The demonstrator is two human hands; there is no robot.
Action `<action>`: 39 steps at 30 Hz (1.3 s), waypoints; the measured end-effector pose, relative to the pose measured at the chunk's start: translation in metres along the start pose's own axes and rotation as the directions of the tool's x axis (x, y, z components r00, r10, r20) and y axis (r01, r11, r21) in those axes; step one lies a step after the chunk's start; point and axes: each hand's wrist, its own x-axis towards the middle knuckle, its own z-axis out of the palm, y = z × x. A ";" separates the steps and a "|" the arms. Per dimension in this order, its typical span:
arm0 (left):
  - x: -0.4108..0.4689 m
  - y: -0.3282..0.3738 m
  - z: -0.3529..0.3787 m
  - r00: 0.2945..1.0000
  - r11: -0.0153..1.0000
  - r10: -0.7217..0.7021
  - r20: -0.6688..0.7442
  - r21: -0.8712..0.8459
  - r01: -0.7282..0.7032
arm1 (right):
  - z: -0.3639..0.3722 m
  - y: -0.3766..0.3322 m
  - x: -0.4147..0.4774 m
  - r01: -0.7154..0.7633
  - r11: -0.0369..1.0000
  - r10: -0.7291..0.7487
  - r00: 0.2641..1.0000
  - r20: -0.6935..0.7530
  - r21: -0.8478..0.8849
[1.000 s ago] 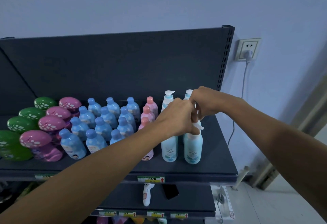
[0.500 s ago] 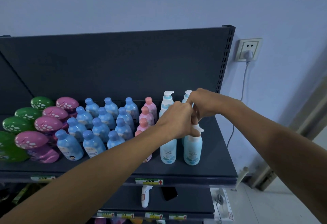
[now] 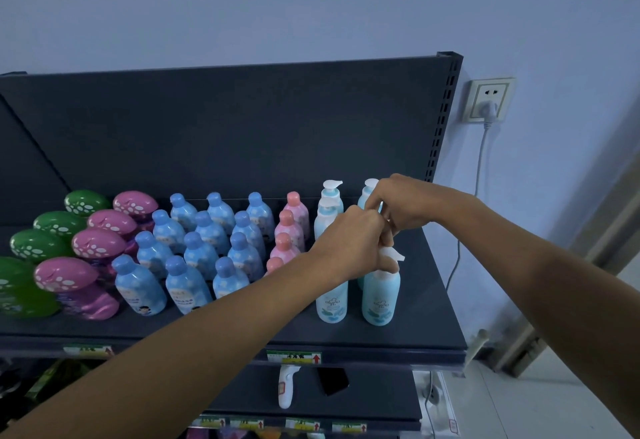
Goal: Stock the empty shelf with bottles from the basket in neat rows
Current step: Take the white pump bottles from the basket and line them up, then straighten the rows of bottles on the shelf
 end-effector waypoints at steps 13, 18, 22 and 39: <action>-0.020 -0.035 -0.043 0.990 0.999 -0.026 -0.142 0.014 0.029 | -0.020 -0.036 0.001 -0.059 0.998 0.057 0.984 -0.168 -0.008; -0.051 -0.084 -0.080 0.976 0.998 -0.057 -0.211 -0.006 0.057 | -0.021 -0.077 0.014 -0.043 0.999 0.041 0.980 -0.194 -0.009; -0.082 -0.136 -0.111 0.957 0.994 -0.108 -0.268 0.006 0.113 | -0.016 -0.123 0.032 -0.045 0.999 0.041 0.975 -0.220 -0.010; -0.256 -0.397 -0.244 0.950 0.986 -0.129 -0.286 0.063 0.153 | 0.050 -0.413 0.146 -0.012 0.988 0.067 0.930 -0.360 0.153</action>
